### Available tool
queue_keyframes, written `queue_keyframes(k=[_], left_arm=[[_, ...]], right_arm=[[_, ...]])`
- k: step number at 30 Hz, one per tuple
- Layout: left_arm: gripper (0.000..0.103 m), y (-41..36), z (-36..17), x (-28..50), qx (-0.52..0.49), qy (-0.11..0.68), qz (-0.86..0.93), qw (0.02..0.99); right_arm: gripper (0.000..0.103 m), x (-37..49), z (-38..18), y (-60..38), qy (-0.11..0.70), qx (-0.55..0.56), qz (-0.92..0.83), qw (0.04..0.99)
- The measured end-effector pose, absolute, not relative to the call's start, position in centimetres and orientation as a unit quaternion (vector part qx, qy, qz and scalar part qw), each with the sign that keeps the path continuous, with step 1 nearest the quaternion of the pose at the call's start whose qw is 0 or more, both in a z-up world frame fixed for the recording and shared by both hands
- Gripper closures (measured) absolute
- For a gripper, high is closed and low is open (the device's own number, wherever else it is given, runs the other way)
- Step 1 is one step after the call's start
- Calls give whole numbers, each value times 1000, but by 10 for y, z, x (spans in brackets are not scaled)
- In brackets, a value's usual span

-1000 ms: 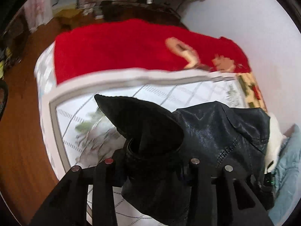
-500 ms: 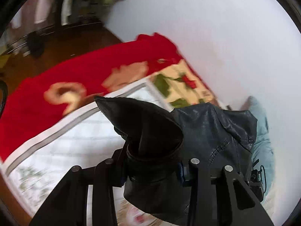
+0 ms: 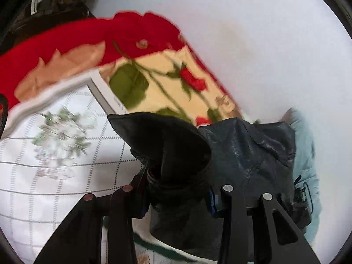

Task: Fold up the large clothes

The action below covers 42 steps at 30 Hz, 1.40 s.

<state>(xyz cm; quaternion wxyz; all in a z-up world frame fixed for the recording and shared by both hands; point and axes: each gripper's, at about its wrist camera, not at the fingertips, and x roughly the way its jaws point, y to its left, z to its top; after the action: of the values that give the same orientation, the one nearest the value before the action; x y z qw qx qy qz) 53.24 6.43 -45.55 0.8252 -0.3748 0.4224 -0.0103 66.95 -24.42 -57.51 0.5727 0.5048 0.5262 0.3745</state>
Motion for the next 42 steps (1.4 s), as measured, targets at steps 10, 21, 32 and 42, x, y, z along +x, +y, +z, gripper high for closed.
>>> queue_keyframes(k=[10,21,32,42], left_arm=[[47,41,-481,555,-301,464,-42,832],[6,30,-429,554,-198,479,-39,854],[6,-4,-351,491,-35,463,-9,886],[5,-1,-250,386,12,447,-34,894]], right_arm=[[42,690,-630,-280,537,504,330,591],[2,651,-588,-270,604,370,168,685],[0,549,-463,-264,547,37,-106,829],[0,369,-303,-214,501,46,-184,845]])
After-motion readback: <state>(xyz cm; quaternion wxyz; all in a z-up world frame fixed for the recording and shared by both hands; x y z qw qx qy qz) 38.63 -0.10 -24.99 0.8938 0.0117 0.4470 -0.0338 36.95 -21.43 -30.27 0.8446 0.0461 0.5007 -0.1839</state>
